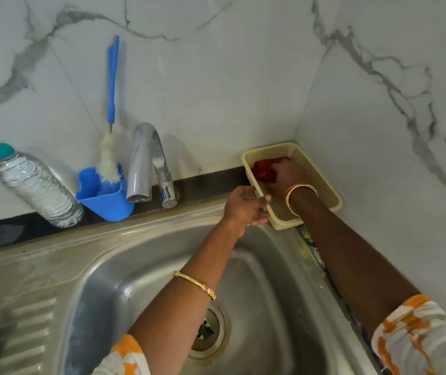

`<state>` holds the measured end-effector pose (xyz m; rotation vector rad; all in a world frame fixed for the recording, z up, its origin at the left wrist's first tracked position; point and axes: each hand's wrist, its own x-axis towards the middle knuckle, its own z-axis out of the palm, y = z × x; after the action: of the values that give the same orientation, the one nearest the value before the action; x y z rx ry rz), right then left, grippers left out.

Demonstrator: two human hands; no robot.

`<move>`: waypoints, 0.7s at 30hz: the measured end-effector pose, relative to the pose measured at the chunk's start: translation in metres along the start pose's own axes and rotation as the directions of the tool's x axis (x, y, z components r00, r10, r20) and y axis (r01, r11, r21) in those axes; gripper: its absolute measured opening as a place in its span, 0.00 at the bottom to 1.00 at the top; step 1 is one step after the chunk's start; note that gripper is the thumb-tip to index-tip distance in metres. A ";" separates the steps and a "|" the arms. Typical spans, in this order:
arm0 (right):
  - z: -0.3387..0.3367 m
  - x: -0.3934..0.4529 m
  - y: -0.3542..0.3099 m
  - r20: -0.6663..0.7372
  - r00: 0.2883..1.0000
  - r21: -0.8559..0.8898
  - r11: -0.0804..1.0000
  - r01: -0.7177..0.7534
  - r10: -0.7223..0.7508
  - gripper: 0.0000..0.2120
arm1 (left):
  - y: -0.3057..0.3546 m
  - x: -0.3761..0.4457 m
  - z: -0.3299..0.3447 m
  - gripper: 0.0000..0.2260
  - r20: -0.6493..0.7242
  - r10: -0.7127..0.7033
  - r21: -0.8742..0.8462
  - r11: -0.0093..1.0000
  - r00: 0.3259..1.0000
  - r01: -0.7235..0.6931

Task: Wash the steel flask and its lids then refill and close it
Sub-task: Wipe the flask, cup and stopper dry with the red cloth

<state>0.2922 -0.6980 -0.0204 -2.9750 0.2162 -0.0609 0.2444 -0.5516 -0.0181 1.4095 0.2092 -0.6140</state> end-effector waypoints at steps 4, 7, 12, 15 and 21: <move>-0.005 0.005 -0.007 -0.041 0.970 0.284 0.933 -0.220 0.241 0.20 | 0.005 0.005 -0.004 0.22 -0.011 0.000 0.021 1.000 1.000 0.000; -0.028 0.003 -0.008 -0.116 0.902 0.526 0.796 -0.298 0.415 0.20 | 0.007 0.004 -0.004 0.23 -0.014 0.026 0.003 1.000 1.000 -0.026; -0.088 -0.015 -0.007 0.079 0.794 0.946 0.205 -0.249 0.603 0.12 | 0.008 0.002 -0.007 0.19 -0.059 0.102 0.226 0.970 0.993 -0.086; -0.117 -0.038 -0.010 0.236 0.854 0.969 -0.174 -0.174 0.463 0.12 | 0.020 -0.014 -0.010 0.14 -0.137 0.279 0.434 0.879 0.950 -0.196; -0.132 -0.117 -0.036 0.314 0.929 0.889 -0.404 -0.215 0.197 0.10 | 0.048 -0.099 -0.019 0.16 0.004 0.291 0.153 0.945 0.957 -0.288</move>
<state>0.1749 -0.6661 0.1123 -0.9752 0.4408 -0.1041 0.1914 -0.5040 0.0682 1.5583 -0.0328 -0.3788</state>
